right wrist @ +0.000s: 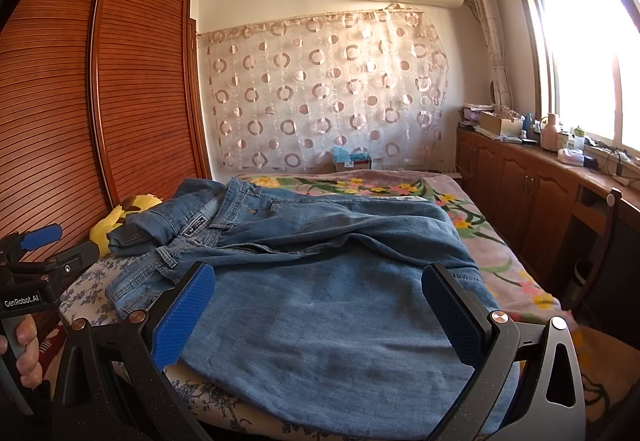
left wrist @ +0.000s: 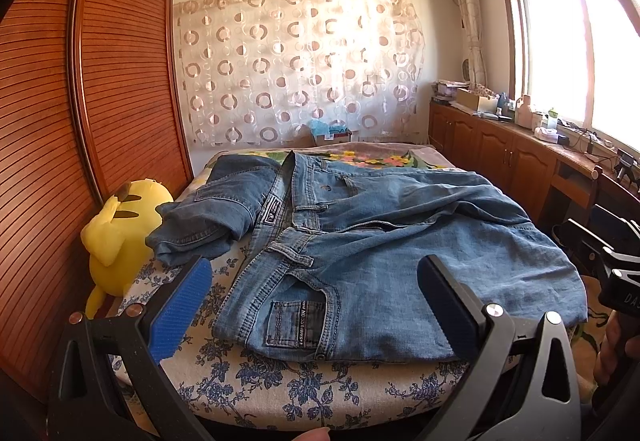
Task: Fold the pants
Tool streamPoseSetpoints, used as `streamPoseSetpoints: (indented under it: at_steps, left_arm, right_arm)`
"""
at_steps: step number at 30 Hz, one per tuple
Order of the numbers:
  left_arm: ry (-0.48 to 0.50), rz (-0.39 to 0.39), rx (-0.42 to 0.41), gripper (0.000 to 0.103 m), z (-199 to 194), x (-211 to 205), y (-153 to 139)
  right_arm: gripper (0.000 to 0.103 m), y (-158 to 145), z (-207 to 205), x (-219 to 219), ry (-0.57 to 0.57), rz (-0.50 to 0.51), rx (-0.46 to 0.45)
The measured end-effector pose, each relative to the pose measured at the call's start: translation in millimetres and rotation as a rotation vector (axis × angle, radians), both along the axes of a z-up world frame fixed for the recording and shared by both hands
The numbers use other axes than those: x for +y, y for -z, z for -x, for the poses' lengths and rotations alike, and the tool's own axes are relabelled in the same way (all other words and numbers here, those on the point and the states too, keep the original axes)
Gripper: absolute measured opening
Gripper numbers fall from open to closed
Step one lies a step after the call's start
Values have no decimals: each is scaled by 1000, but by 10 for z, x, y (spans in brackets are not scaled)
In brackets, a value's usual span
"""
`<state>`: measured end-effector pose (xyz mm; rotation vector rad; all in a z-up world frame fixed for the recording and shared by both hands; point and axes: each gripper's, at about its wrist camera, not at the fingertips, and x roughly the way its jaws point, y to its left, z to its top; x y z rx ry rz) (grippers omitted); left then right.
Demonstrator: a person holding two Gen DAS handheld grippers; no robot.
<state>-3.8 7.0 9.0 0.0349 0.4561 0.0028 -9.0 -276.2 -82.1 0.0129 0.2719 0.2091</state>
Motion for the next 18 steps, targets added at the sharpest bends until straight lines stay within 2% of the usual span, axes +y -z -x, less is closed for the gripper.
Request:
streamPoseSetpoints:
  at_steps: [18]
  left_arm:
    - [-2,1,-1,103,3,7,2]
  right_arm:
    - [103,-1,5,16,-5,2,4]
